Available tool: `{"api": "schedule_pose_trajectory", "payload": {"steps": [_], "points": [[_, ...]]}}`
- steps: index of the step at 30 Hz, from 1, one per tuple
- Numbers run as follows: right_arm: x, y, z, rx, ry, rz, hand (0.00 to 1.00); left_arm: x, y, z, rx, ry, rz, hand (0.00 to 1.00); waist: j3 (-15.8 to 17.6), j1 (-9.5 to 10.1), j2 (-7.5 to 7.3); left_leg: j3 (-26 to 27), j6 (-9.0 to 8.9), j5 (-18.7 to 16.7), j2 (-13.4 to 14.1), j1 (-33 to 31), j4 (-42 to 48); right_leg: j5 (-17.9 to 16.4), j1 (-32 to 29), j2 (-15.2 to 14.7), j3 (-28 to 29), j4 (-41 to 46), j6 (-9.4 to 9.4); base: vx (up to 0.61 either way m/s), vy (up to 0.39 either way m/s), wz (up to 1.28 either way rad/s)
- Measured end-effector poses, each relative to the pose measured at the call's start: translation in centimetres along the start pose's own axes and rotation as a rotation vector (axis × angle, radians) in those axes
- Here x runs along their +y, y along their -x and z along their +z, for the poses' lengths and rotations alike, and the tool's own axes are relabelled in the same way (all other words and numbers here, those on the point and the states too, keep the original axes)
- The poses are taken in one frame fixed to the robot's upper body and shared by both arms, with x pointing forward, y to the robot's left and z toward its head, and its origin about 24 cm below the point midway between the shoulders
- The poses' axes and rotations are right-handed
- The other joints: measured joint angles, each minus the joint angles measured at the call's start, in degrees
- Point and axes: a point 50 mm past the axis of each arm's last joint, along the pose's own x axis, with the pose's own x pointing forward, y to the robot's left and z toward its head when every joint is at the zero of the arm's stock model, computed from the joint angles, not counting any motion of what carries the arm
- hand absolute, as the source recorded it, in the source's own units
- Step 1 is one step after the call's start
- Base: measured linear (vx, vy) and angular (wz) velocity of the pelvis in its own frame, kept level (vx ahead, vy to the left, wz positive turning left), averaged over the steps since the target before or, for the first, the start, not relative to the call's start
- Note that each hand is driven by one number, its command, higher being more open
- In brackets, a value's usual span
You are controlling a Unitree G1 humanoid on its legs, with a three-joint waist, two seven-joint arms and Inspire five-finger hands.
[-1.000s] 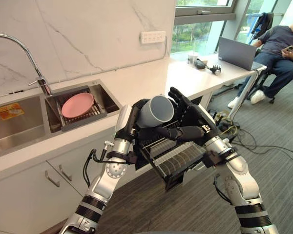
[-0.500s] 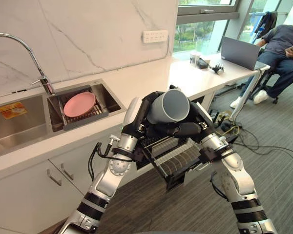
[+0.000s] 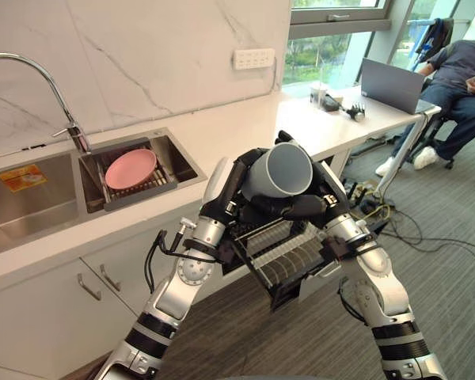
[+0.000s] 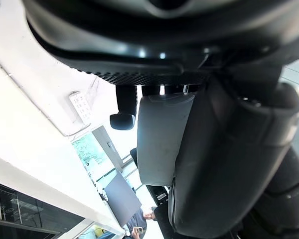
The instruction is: Walk over to the sink, pick up the cup, carry it to the dishwasher, place the cup inside the dishwasher, then close the dishwasher door
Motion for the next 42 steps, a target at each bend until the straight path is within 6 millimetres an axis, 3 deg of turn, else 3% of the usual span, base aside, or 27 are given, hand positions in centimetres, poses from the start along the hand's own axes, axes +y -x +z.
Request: {"api": "schedule_pose_trajectory", "payload": {"steps": [25,26,42], "points": [[0.1,-0.6,0.5,-0.009,0.086,-0.023,0.0,-0.6,1.1,-0.2,0.036,0.138,0.061,0.0,0.05,0.56,-0.05,-0.68,0.0,0.0,0.02,-0.63,0.41,0.0,-0.06,-0.01,-0.52,-0.01,0.01,0.0,0.0,0.01],[0.1,-0.5,0.4,-0.007,0.083,-0.024,0.0,-0.6,1.1,-0.3,0.04,0.143,0.063,1.0,0.06,0.67,-0.04,-0.69,0.0,0.0,0.02,-0.63,0.41,0.0,-0.05,-0.01,-0.53,0.0,0.01,0.0,0.0,0.0],[0.8,0.6,-0.9,-0.004,0.013,-0.06,0.0,-1.3,3.3,-1.0,0.068,0.203,0.07,1.0,1.82,0.81,-0.06,-1.24,0.03,0.03,-0.21,-0.57,0.25,-0.18,0.42,-0.28,-1.09,0.27,0.26,0.0,0.0,0.0]]}}
